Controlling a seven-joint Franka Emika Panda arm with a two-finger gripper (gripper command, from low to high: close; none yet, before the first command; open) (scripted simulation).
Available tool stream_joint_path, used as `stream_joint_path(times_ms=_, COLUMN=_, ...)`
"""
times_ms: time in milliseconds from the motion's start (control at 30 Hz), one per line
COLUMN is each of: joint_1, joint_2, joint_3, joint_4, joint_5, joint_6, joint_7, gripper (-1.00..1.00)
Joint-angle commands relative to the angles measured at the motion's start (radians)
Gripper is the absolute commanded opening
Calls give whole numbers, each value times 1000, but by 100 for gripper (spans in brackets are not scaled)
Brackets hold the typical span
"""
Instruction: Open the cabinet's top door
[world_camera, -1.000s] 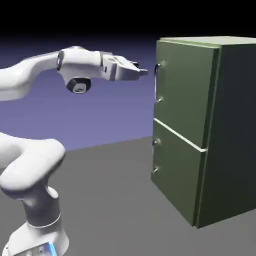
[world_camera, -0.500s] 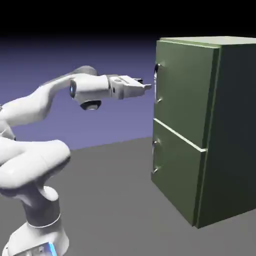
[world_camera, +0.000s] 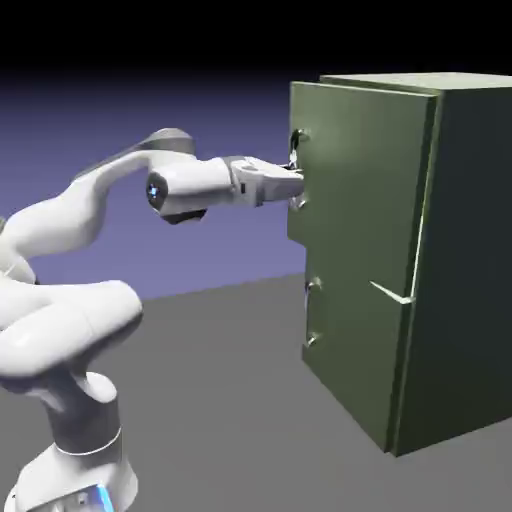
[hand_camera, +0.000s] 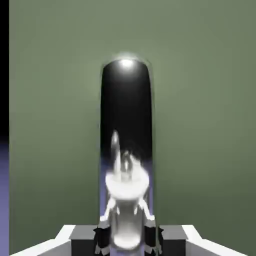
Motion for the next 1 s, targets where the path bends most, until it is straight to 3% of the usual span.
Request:
stream_joint_path(times_ms=0, joint_1=23, joint_2=-3, joint_3=-28, joint_4=-36, joint_5=-7, joint_6=-42, joint_7=-22, gripper=-100)
stream_joint_path(times_ms=433, joint_1=92, joint_2=22, joint_3=-485, joint_4=-305, joint_5=-300, joint_6=-545, joint_7=-242, gripper=-100)
stream_joint_path(times_ms=700, joint_1=5, joint_2=156, joint_3=-775, joint_4=-315, joint_5=-562, joint_6=-805, joint_7=-379, gripper=-100)
stream_joint_path(times_ms=967, joint_1=-61, joint_2=430, joint_3=-1030, joint_4=-223, joint_5=-865, joint_6=-1049, joint_7=-565, gripper=-100)
